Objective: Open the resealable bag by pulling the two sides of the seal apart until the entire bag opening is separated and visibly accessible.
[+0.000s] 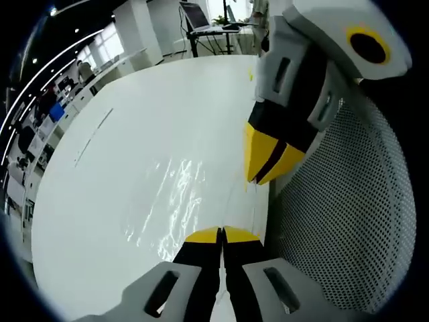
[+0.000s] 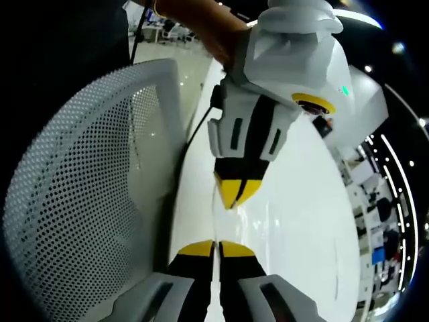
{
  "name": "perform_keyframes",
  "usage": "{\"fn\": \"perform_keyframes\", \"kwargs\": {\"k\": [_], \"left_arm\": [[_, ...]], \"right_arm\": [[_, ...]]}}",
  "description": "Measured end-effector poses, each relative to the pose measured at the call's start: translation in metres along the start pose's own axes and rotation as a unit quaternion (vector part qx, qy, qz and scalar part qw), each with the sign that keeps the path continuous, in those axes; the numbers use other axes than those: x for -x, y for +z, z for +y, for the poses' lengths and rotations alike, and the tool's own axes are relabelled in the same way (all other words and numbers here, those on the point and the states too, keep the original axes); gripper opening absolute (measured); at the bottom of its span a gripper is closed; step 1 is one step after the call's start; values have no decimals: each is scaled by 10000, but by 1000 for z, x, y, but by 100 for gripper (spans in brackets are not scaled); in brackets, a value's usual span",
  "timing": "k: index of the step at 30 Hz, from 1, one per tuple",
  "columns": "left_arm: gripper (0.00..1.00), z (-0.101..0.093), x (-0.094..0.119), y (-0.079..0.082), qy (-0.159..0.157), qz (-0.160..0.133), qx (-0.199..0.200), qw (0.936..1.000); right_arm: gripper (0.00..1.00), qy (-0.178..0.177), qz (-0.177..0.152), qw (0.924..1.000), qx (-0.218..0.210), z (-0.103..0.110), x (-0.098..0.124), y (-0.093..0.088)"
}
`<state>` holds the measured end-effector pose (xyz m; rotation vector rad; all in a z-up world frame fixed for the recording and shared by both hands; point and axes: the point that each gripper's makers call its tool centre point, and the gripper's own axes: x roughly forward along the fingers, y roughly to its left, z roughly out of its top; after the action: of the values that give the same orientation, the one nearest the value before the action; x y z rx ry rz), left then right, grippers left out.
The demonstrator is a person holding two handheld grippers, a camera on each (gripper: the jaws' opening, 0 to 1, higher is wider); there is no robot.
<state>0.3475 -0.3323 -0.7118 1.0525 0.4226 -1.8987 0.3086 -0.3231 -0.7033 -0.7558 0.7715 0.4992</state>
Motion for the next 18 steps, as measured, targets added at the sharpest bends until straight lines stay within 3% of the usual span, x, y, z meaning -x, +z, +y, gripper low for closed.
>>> {"fn": "perform_keyframes", "kwargs": {"k": [2, 4, 10, 12, 18], "left_arm": [[0, 2, 0, 3, 83, 15, -60, 9999], [0, 7, 0, 8, 220, 20, -174, 9996], [0, 19, 1, 25, 511, -95, -351, 9980], [0, 30, 3, 30, 812, 10, -820, 9933], [0, 46, 8, 46, 1204, -124, -1038, 9872]], "right_arm": [[0, -35, -65, 10000, -51, -3, -3, 5], [0, 28, -229, 9991, -362, -4, -5, 12], [0, -100, -161, 9988, -459, -17, -13, 10], [0, -121, -241, 9968, -752, -21, -13, 8], [0, -218, -263, 9944, -1002, -33, -9, 3]]}}
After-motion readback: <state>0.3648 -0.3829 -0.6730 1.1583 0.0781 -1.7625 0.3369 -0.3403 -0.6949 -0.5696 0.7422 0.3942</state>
